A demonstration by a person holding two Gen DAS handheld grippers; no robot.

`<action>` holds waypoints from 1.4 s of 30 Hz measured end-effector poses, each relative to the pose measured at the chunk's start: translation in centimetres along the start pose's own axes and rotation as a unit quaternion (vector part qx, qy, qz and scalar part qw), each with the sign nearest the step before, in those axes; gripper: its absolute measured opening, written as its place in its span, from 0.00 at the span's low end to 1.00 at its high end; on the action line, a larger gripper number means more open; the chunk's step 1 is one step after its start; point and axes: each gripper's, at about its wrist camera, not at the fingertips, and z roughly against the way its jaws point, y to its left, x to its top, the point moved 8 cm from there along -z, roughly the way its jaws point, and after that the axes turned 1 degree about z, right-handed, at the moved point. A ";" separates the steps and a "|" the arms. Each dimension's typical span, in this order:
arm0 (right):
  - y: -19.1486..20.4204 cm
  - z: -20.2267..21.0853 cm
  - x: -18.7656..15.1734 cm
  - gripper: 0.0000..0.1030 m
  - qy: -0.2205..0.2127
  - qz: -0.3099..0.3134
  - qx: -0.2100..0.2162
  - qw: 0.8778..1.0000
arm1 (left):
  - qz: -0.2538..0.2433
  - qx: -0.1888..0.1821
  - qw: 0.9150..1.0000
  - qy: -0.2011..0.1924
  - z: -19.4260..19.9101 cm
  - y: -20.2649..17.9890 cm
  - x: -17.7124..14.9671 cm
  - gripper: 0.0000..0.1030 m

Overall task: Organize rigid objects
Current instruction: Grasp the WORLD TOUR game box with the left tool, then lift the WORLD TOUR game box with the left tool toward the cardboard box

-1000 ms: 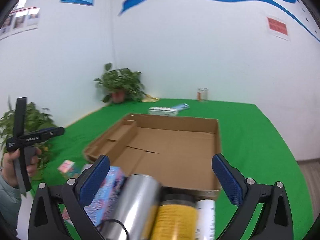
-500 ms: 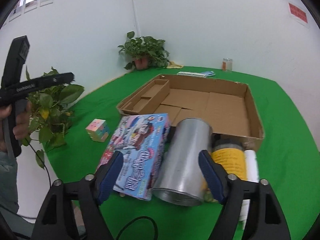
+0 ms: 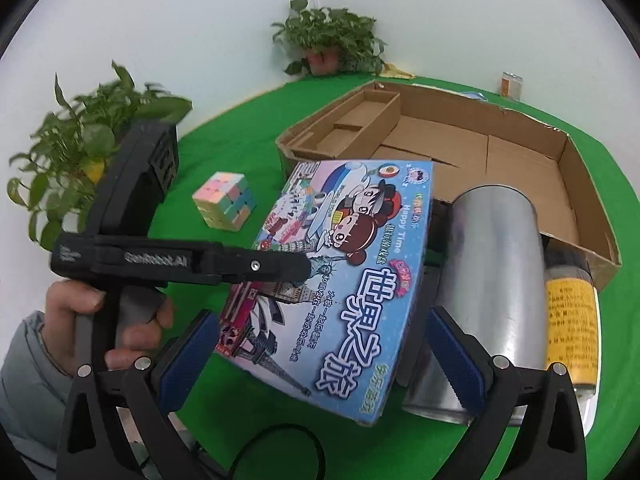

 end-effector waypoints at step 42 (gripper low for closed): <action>2.6 -3.5 2.9 0.91 -0.050 -0.034 -0.019 0.998 | -0.073 0.109 0.988 -0.079 1.7 -8.7 -2.5 0.73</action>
